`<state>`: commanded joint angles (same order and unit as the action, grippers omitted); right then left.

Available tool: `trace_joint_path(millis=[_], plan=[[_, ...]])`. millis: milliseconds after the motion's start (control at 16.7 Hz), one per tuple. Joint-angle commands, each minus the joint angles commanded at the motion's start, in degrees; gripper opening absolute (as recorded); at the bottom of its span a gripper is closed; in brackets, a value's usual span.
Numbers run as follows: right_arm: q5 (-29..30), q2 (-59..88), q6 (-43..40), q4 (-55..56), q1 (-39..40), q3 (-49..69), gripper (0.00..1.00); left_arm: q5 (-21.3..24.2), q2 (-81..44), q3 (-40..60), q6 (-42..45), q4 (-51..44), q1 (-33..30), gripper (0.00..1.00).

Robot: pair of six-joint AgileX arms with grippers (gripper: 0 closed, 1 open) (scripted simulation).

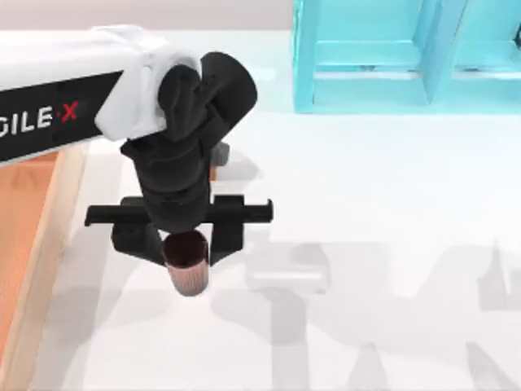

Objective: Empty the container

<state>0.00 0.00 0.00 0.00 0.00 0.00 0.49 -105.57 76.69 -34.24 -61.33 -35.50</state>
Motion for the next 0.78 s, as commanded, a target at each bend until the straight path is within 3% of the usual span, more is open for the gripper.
trace_joint_path(millis=[720, 780], plan=[[0.00, 0.00, 0.00, 0.00, 0.00, 0.00, 1.00, 0.03, -2.24, -5.65, -0.14, 7.99, -0.22, 0.00], [0.00, 0.00, 0.00, 0.00, 0.00, 0.00, 1.00, 0.03, -2.24, -5.65, -0.14, 7.99, -0.22, 0.08]])
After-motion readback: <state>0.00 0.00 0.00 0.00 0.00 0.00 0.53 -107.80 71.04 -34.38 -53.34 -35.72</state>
